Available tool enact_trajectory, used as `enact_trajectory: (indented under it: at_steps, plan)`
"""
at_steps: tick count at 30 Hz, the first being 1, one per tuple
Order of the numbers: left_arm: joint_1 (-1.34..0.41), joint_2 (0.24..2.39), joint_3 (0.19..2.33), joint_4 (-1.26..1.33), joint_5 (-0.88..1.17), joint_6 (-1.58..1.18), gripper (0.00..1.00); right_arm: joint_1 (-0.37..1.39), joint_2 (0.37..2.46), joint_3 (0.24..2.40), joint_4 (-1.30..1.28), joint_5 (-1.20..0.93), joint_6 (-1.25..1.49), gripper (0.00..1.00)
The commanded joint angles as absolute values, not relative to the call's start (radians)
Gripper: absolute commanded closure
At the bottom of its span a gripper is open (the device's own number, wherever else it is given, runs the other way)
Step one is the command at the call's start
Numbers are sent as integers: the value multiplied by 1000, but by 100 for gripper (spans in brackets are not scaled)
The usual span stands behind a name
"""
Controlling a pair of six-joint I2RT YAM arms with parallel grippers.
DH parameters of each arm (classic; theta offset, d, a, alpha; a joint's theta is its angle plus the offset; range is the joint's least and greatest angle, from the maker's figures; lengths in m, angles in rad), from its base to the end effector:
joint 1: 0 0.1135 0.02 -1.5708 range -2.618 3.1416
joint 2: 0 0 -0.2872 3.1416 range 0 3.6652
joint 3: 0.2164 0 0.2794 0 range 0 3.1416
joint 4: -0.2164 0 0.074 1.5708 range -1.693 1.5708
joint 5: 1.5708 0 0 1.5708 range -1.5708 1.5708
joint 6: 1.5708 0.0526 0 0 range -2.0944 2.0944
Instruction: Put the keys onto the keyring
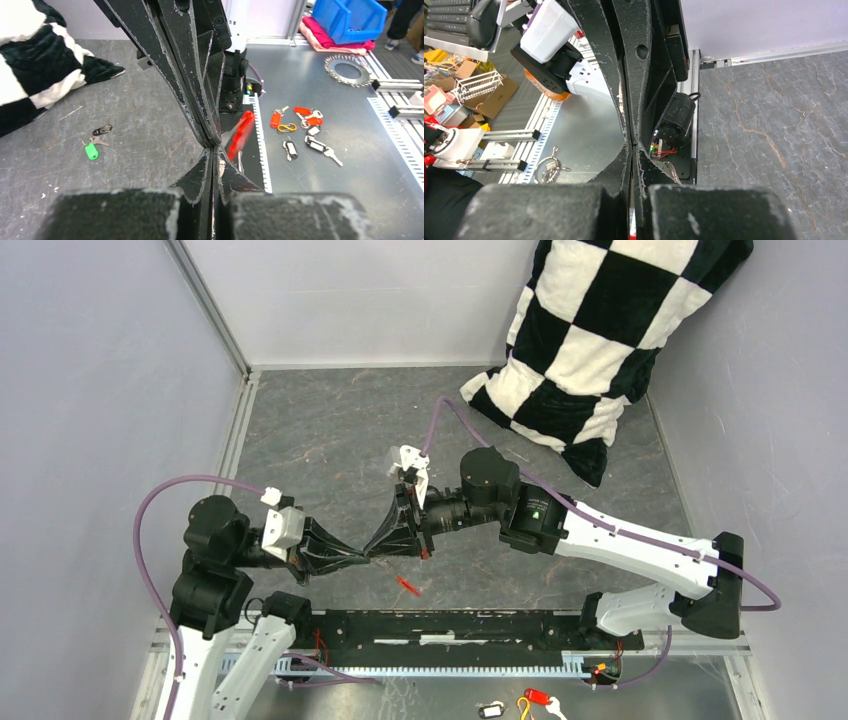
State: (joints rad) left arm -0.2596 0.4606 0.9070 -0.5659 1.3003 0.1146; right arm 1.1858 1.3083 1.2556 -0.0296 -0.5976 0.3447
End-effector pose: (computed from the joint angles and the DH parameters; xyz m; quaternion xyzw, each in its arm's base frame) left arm 0.0550 -0.0671 0.4026 0.5054 0.5103 -0.4899 0.4940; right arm 0.0996 0.3246 0.4267 -0.4690 0.5603 0.6046 0.3169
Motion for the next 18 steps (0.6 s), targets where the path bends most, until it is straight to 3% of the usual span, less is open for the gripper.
enact_trajectory:
  at_steps: [1, 5, 9, 18]
  plan:
    - [-262, 451, 892, -374, 1116, -37, 98, 1206, 1328, 1233, 147, -625, 405, 97]
    - [-262, 434, 874, -342, 1008, -106, 98, 1207, 1319, 1232, 135, -601, 394, 88]
    - [-262, 441, 867, -332, 979, -161, 98, 1207, 1295, 1232, 92, -529, 353, 66]
    - [-262, 438, 853, -265, 934, -240, 98, 1185, 1175, 1187, 39, -378, 266, 51]
